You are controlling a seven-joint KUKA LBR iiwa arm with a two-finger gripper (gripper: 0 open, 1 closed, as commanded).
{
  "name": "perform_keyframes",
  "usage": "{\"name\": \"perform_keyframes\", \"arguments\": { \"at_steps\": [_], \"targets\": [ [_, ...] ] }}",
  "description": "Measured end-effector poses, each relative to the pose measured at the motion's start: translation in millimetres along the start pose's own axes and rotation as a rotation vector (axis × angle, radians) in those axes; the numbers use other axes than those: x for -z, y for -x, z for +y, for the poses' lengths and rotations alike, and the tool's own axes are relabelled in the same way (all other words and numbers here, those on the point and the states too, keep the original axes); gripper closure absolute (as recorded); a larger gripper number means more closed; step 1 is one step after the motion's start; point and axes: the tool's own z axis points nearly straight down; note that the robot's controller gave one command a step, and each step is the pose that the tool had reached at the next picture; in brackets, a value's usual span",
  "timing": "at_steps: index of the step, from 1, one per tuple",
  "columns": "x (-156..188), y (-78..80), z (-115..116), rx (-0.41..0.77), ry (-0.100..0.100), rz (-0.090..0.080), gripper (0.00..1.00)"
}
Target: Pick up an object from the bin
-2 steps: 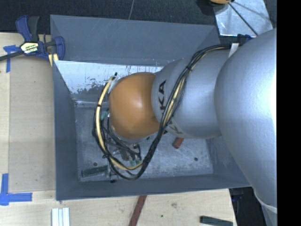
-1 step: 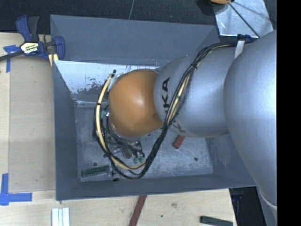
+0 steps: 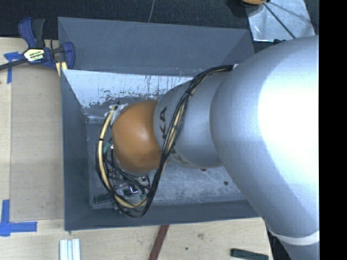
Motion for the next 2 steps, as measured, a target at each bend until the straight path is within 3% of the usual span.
{"name": "perform_keyframes", "arguments": {
  "at_steps": [1, 2],
  "targets": [
    [2.1, 3.5, 0.1, 0.079, 0.001, 0.002, 1.0],
    [2.1, 3.5, 0.1, 0.078, 0.001, 0.002, 1.0]
  ]
}}
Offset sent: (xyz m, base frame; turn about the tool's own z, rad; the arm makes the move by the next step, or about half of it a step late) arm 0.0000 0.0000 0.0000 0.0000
